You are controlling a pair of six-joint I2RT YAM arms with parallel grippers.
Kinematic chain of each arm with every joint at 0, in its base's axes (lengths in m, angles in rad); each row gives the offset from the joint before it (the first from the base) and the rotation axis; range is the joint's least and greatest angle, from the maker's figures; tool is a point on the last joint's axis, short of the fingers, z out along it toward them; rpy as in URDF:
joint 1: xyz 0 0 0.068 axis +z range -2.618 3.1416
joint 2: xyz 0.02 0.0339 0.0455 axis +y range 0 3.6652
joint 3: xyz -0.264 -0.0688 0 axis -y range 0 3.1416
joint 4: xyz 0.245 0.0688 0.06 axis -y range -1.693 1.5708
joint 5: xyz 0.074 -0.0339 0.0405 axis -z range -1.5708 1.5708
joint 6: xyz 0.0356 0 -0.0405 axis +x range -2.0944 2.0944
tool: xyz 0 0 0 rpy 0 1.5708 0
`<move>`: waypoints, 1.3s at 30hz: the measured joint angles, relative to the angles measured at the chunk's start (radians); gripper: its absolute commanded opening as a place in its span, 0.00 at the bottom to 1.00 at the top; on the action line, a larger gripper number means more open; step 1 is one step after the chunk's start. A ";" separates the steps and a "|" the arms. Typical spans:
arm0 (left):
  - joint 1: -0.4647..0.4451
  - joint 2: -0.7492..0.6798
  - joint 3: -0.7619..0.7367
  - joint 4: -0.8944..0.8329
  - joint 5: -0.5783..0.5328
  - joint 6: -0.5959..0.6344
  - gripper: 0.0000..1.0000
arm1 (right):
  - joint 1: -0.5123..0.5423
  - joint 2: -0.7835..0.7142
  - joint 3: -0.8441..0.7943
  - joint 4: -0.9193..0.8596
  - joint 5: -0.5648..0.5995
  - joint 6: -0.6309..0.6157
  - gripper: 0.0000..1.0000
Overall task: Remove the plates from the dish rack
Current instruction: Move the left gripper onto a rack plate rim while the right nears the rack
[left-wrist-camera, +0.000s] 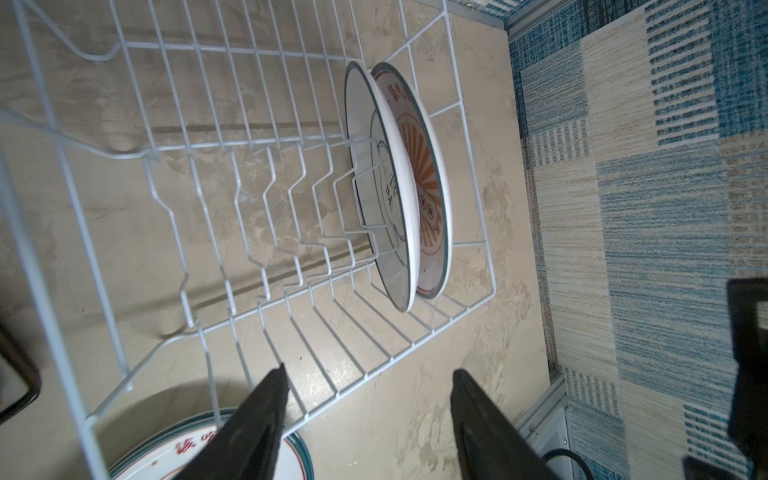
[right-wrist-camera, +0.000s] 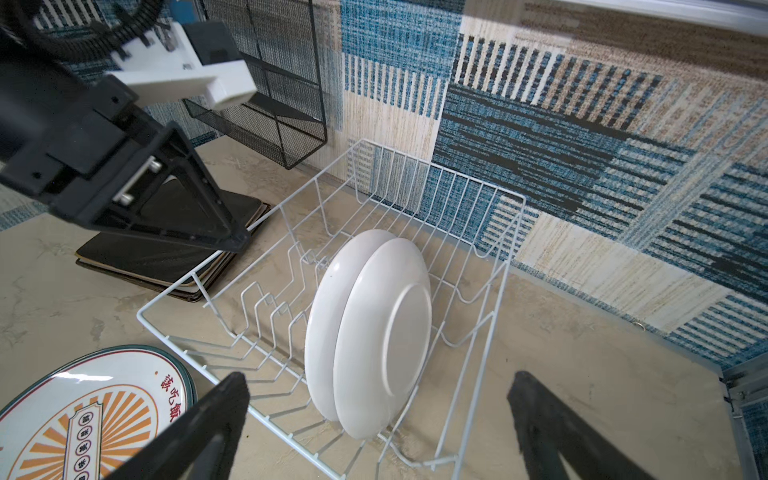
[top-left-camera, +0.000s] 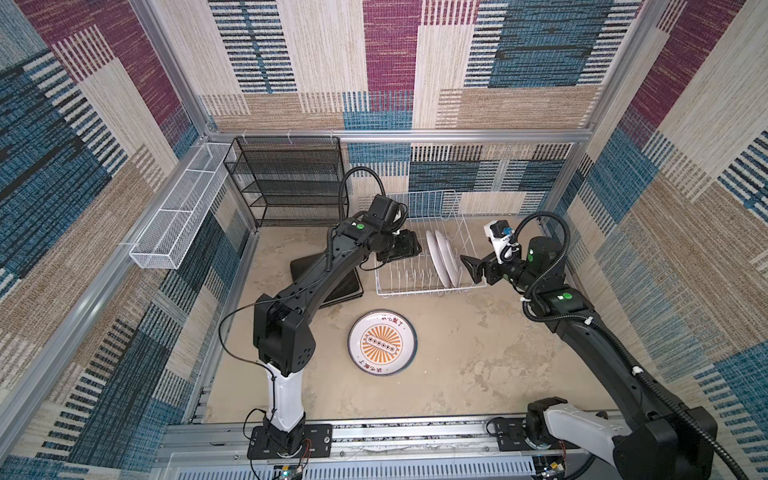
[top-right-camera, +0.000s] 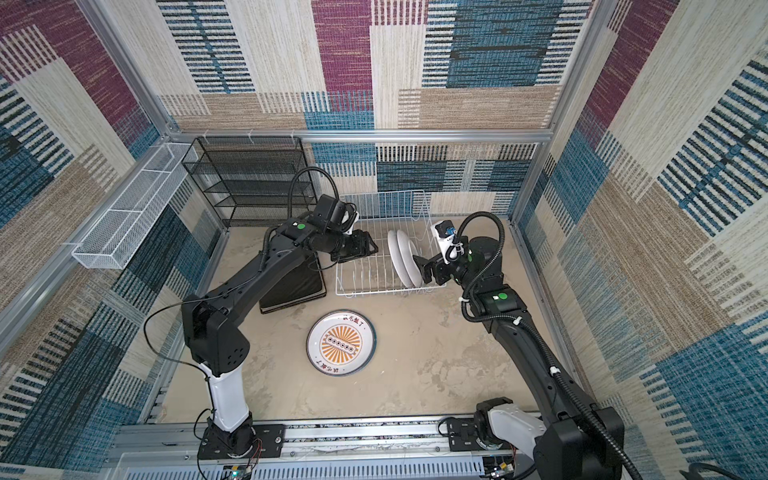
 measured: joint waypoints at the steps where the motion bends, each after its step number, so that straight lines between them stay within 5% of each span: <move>1: -0.002 0.023 0.022 0.005 0.006 -0.004 0.61 | -0.001 0.004 0.003 -0.002 0.012 0.007 1.00; 14: -0.014 0.250 0.201 0.022 0.070 -0.051 0.49 | -0.013 -0.010 -0.007 -0.017 0.040 0.054 1.00; 39: -0.025 0.380 0.360 -0.017 0.122 -0.031 0.28 | -0.013 0.002 0.003 -0.017 0.055 0.072 1.00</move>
